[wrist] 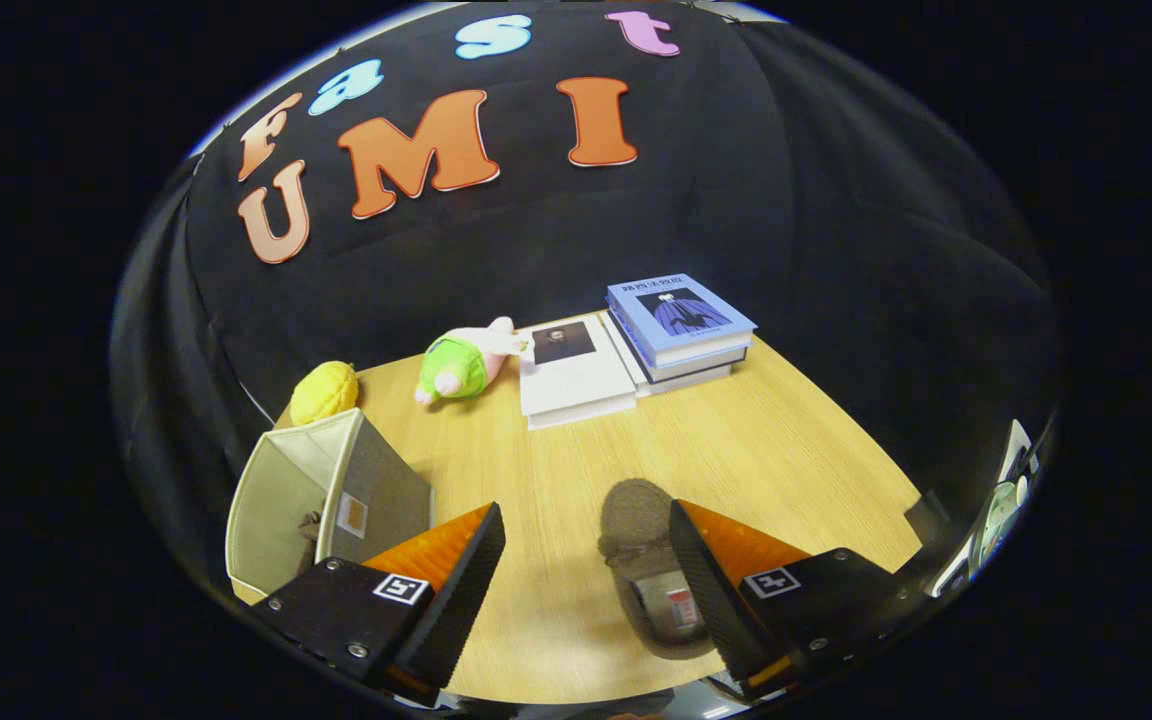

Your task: Open the storage box then place both shoes into the box .Put the left shoe in first, then the right shoe, with the right side of both shoes facing outward in a uniform manner.

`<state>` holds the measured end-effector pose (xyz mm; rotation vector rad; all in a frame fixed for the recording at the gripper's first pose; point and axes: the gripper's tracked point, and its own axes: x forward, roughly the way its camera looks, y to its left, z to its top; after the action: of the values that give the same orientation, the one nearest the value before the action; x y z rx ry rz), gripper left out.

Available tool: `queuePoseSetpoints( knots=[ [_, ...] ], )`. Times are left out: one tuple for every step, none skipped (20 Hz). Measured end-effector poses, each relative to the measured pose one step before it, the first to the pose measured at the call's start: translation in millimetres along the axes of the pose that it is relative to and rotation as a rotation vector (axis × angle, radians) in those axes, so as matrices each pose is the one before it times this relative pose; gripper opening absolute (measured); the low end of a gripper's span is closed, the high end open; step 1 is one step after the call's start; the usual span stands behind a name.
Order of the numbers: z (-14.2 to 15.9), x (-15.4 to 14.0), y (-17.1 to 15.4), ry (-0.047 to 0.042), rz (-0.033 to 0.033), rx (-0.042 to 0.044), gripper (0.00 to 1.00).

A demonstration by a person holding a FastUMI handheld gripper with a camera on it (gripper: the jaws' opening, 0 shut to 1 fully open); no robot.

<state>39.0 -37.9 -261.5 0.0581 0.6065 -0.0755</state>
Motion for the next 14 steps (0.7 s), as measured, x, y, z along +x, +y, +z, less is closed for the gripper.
queuePoseSetpoints(
  knots=[
    [-7.65,2.06,-10.21,0.01555,-0.01164,-0.00723,0.98],
    [-7.33,3.09,-10.85,0.01465,-0.01852,-0.01477,0.98],
    [-7.16,2.54,-10.13,0.01541,-0.01517,-0.01471,0.99],
    [-8.11,2.4,-8.34,0.01104,-0.01215,-0.00426,0.99],
    [-7.81,-4.83,-6.9,0.01232,-0.00282,0.00562,0.99],
    [-7.46,1.5,-5.53,0.01626,-0.00324,0.01209,0.99],
    [-8.08,5.13,-5.75,0.01509,-0.00633,0.00597,0.99],
    [-7.6,7.32,-5.0,0.01428,-0.01106,-0.00145,0.99],
    [-7.36,1.66,-5.44,0.01601,-0.00819,-0.00524,0.99],
    [-6.9,3.86,-3.86,0.01313,-0.00584,-0.00512,0.99],
    [-6.63,5.44,-3.88,0.01632,-0.00568,-0.00303,0.99],
    [-6.56,4.73,-2.36,0.01632,-0.00099,0.00171,0.99],
    [-5.73,5.21,-1.96,0.01566,0.00041,0.00726,0.99],
    [-3.59,4.93,-2.01,0.01576,0.00285,0.01134,0.99]
  ],
)
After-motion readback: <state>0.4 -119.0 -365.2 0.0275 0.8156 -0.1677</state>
